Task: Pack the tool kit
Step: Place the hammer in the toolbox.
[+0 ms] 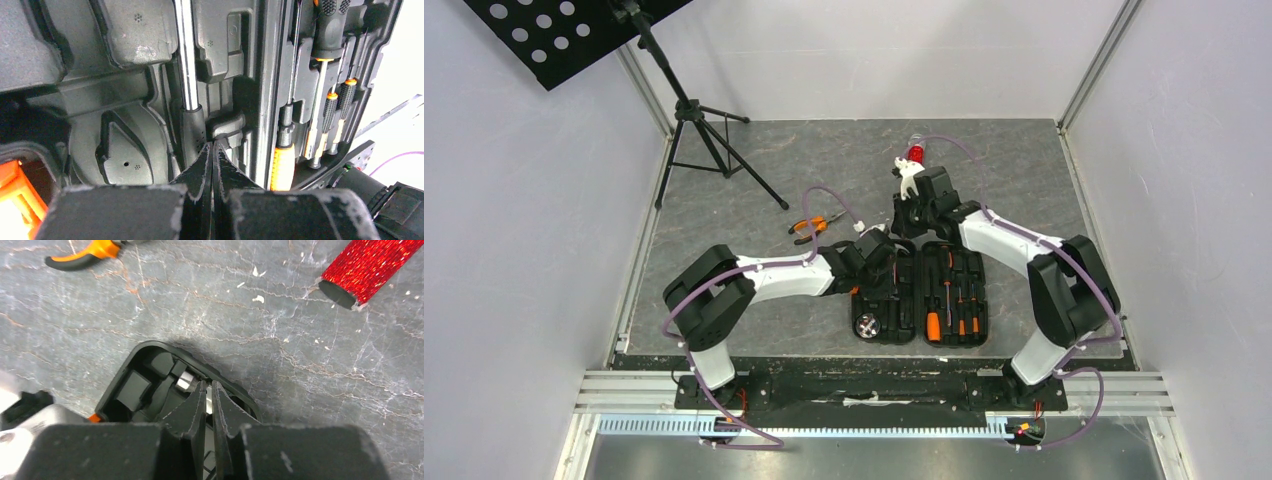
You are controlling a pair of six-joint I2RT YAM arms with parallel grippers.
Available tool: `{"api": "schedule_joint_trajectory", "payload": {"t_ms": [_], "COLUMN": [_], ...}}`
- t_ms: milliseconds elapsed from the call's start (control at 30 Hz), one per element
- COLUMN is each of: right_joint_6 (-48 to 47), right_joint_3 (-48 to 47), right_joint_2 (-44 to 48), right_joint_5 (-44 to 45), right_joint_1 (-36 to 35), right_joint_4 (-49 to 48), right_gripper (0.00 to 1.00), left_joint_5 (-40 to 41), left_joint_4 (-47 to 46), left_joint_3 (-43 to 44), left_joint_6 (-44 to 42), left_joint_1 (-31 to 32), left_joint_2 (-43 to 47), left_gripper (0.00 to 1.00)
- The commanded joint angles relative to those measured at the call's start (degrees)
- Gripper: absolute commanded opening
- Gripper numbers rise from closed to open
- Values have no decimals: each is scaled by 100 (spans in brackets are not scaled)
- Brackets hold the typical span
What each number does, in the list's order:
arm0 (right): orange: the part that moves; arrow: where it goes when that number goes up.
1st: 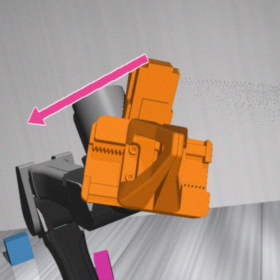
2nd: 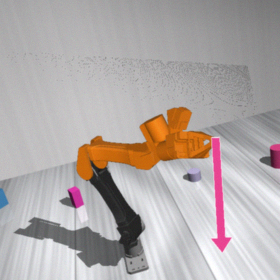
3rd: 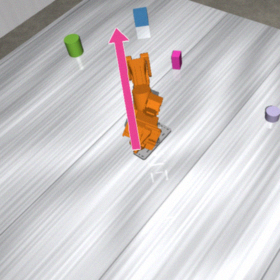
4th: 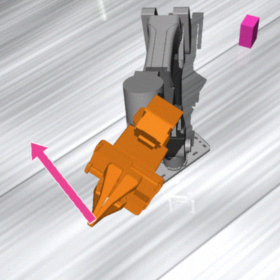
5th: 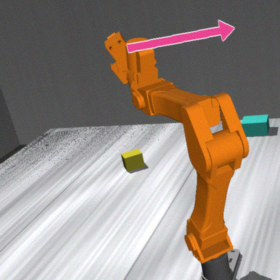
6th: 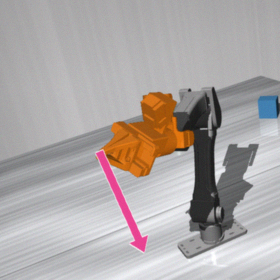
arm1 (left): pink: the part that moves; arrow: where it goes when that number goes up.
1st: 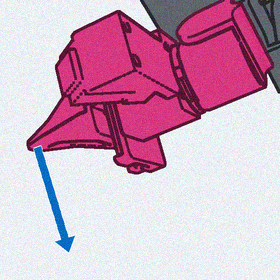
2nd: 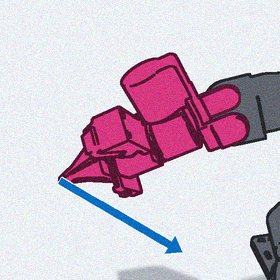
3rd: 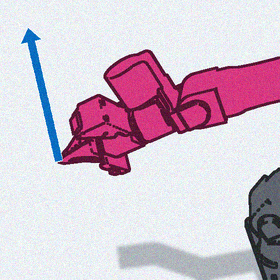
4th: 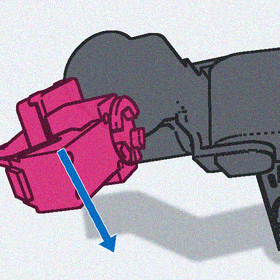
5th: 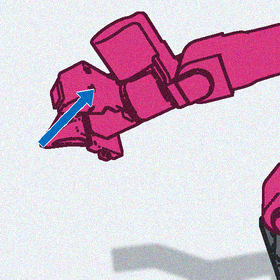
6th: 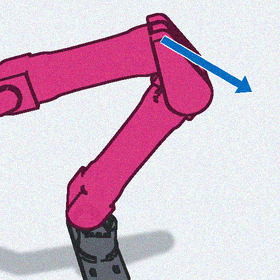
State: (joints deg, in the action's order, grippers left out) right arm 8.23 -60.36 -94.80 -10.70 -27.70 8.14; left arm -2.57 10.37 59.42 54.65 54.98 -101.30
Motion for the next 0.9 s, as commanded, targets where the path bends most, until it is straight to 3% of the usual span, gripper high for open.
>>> {"api": "schedule_joint_trajectory", "payload": {"t_ms": [0,300,533,867], "right_joint_6": [-175,-269,-539,-489], "right_joint_3": [-298,-406,-604,-14], "right_joint_2": [-354,-729,-1104,-1451], "right_joint_5": [237,465,1237,1722], "right_joint_1": [-85,-247,-579,-958], "right_joint_4": [445,807,1564,1940], "right_gripper": [10,10,5,2], "left_joint_5": [282,193,-187,-227], "left_joint_4": [66,-422,-962,-1384], "left_joint_3": [-337,-805,-1230,-1468], "left_joint_6": [267,721,1138,1329], "left_joint_1": [-118,-257,-452,-531], "left_joint_2": [54,216,206,259], "left_gripper": [2,2,2,2]}}
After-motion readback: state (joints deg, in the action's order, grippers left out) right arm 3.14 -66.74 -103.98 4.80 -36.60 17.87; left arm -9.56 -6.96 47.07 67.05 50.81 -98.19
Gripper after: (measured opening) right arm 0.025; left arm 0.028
